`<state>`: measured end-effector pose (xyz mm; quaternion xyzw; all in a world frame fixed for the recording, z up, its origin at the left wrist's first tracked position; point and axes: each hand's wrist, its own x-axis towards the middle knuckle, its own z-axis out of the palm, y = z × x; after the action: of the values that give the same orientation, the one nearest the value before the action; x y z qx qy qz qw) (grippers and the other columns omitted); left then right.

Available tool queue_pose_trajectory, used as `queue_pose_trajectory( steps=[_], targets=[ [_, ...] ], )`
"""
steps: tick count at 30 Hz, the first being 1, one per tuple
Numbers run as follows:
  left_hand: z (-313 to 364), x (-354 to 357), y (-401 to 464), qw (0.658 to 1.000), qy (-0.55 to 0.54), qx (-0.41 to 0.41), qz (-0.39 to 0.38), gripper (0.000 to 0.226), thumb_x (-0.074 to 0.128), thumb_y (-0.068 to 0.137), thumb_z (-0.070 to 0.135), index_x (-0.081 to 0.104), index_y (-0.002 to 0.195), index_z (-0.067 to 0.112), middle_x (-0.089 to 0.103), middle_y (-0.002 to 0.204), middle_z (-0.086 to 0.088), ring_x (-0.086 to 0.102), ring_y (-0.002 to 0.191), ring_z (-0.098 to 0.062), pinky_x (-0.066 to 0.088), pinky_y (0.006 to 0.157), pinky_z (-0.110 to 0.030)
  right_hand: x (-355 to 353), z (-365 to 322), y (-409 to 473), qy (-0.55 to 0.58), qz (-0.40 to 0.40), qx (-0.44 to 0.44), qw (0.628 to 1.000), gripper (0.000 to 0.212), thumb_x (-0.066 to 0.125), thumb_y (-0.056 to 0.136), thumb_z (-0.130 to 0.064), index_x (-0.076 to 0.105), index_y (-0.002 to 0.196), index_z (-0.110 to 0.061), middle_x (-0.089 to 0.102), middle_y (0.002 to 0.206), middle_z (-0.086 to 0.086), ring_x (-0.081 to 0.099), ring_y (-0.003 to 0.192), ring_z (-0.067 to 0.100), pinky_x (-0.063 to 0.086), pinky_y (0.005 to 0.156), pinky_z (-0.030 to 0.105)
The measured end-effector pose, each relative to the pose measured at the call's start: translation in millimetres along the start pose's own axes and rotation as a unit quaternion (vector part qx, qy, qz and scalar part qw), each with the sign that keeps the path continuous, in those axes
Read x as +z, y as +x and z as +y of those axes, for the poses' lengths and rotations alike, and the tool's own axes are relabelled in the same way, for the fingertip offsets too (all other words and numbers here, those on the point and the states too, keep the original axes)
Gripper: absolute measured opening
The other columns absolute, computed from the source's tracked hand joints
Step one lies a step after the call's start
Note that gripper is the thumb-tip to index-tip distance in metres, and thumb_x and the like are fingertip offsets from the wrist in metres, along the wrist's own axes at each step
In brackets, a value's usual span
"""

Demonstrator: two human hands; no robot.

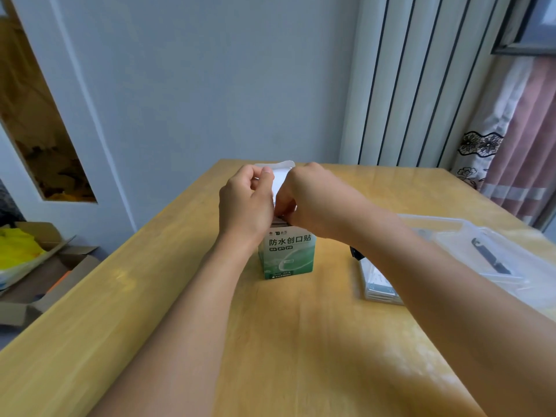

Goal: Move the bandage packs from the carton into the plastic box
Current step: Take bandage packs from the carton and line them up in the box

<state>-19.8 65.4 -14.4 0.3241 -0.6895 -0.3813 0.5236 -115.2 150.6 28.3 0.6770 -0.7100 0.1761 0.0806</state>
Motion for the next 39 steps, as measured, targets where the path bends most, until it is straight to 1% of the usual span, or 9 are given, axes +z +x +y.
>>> queue_pose_trajectory(
  steps=[8,13,19,23,26,30,34,37,39],
  targets=[
    [3.7,-1.5,-2.3,1.000,0.009,0.005,-0.005,0.034,0.044,0.105,0.034,0.065,0.088,0.013,0.058,0.067,0.009,0.050,0.060,-0.007,0.037,0.062,-0.028,-2.1,8.3,0.0,0.085,-0.036,0.035,0.995,0.014,0.070,0.082,-0.009,0.077,0.076,-0.020,0.069,0.068,-0.009,0.063,0.067,0.013,0.047,0.058,0.021],
    [-1.8,-2.3,0.9,1.000,-0.008,0.003,0.001,0.039,0.045,0.102,0.039,0.064,0.087,0.008,0.057,0.066,0.009,0.047,0.056,-0.011,0.038,0.062,-0.029,-22.6,18.2,-0.5,0.148,0.005,0.068,0.987,0.009,0.069,0.080,-0.009,0.076,0.076,-0.011,0.072,0.064,0.006,0.064,0.053,0.012,0.051,0.049,0.021],
    [5.1,-2.8,-4.7,0.993,0.077,0.094,0.017,0.040,0.045,0.097,0.050,0.065,0.087,0.017,0.061,0.071,0.012,0.058,0.071,-0.016,0.047,0.066,-0.035,-60.9,40.3,-11.7,0.386,0.006,0.099,0.917,0.009,0.062,0.092,0.000,0.067,0.086,-0.003,0.071,0.076,0.014,0.067,0.064,0.018,0.050,0.052,0.025],
    [22.4,-8.3,-8.7,0.978,0.093,0.183,0.032,0.038,0.046,0.098,0.046,0.065,0.082,0.017,0.059,0.065,0.008,0.054,0.063,-0.018,0.045,0.060,-0.034,-83.1,52.0,-21.8,0.455,0.050,0.093,0.884,0.016,0.057,0.096,-0.001,0.064,0.082,-0.005,0.070,0.076,0.014,0.061,0.056,0.016,0.047,0.048,0.021],
    [45.4,-5.4,-17.9,0.988,-0.090,0.065,-0.106,0.049,0.037,0.104,0.050,0.071,0.097,0.015,0.071,0.082,-0.006,0.067,0.075,-0.020,0.051,0.057,-0.031,-93.2,58.2,-29.1,0.488,0.012,0.077,0.869,0.016,0.057,0.096,0.000,0.062,0.082,-0.006,0.071,0.069,0.007,0.062,0.054,0.014,0.048,0.047,0.019],
    [64.1,4.3,-37.8,0.903,-0.263,-0.125,-0.316,0.063,0.018,0.107,0.051,0.065,0.121,0.012,0.072,0.097,-0.015,0.073,0.090,-0.033,0.058,0.058,-0.036,-88.7,59.2,-31.1,0.463,-0.021,0.082,0.882,0.008,0.061,0.093,0.001,0.065,0.087,-0.003,0.072,0.074,0.012,0.067,0.063,0.019,0.055,0.055,0.021],
    [62.2,16.8,-49.0,0.866,-0.318,-0.219,-0.316,0.050,0.026,0.108,0.048,0.064,0.108,0.016,0.059,0.075,-0.006,0.059,0.058,-0.018,0.038,0.041,-0.022,-84.7,56.2,-31.0,0.384,-0.026,0.096,0.918,0.013,0.067,0.091,0.001,0.069,0.103,-0.003,0.075,0.085,0.016,0.074,0.074,0.023,0.060,0.066,0.027],
    [57.1,22.8,-49.9,0.850,-0.346,-0.248,-0.311,0.045,0.032,0.107,0.047,0.066,0.104,0.019,0.056,0.086,-0.006,0.046,0.054,-0.013,0.029,0.039,-0.020,-84.8,47.9,-31.0,0.304,-0.055,0.095,0.946,0.035,0.066,0.091,-0.001,0.063,0.124,-0.011,0.076,0.096,0.009,0.076,0.076,0.022,0.063,0.072,0.031],
    [54.6,25.5,-50.6,0.850,-0.343,-0.253,-0.308,0.052,0.030,0.106,0.052,0.068,0.103,0.016,0.055,0.088,-0.007,0.040,0.053,-0.011,0.025,0.039,-0.019,-86.7,42.3,-31.5,0.202,-0.061,0.072,0.975,0.030,0.066,0.091,-0.008,0.067,0.120,-0.018,0.076,0.091,-0.002,0.073,0.068,0.010,0.060,0.066,0.021]
  ],
)
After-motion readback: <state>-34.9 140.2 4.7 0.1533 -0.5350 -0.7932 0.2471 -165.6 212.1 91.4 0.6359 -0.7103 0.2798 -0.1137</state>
